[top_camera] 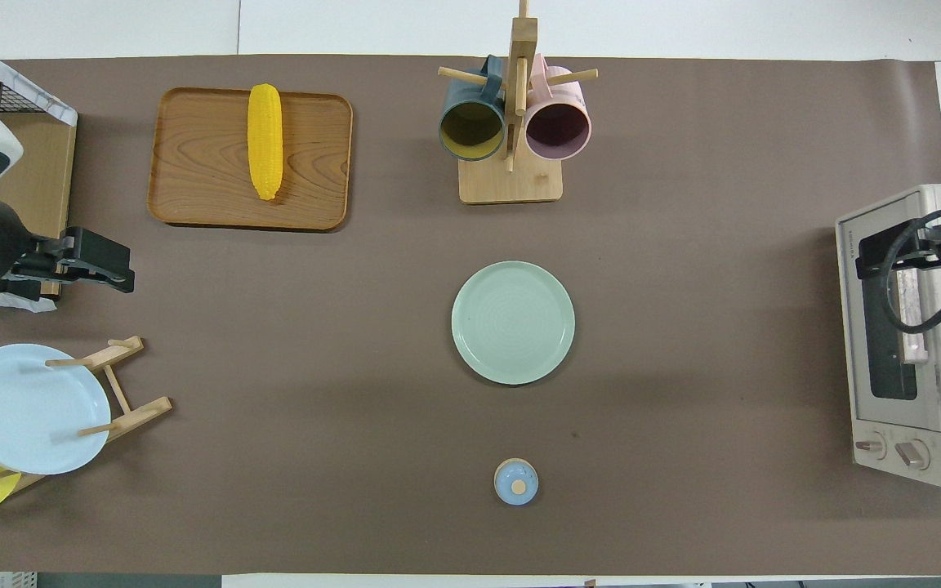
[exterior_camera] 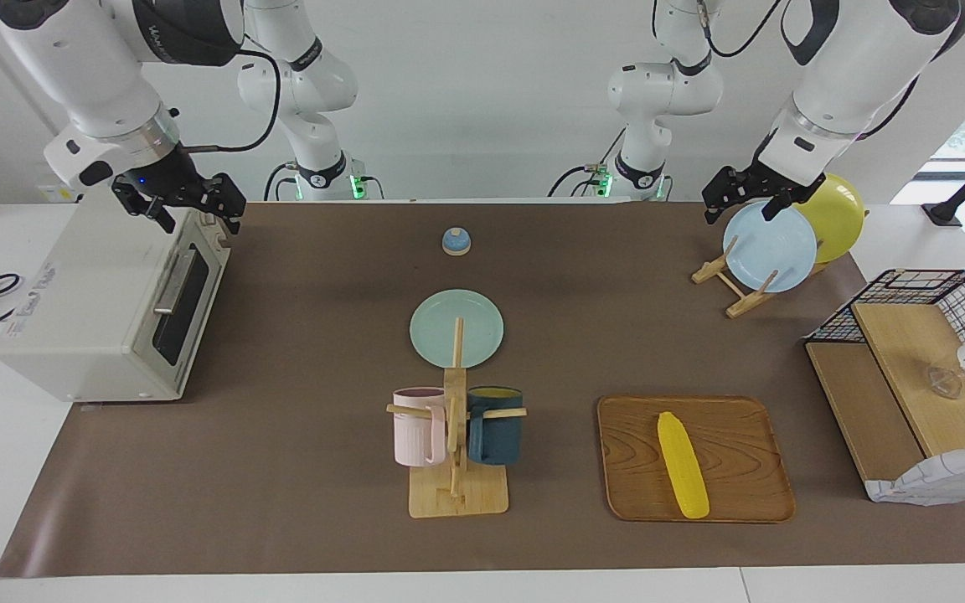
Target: Put corn in oven
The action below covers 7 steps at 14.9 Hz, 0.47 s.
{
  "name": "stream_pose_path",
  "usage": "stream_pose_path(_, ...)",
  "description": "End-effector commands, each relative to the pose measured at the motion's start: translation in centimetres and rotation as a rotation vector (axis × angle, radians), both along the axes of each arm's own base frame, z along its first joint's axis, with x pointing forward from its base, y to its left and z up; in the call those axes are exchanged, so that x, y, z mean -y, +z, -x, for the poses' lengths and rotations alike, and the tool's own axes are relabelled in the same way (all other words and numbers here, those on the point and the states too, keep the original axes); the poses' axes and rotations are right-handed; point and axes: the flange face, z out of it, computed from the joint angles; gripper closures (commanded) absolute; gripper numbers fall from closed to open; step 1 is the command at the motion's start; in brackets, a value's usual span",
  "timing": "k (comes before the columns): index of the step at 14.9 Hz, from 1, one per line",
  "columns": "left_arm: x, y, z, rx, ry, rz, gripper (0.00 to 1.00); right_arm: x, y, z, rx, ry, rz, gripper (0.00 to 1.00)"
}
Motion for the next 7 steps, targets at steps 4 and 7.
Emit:
stream_pose_path(4,0.11,0.4,-0.35,0.024,0.006,-0.015,0.0,-0.16,-0.03,-0.16,0.005,0.002,-0.017,0.0)
stream_pose_path(7,0.03,0.4,-0.36,0.024,0.007,-0.015,0.0,0.02,-0.52,0.13,-0.006,0.003,-0.017,0.0)
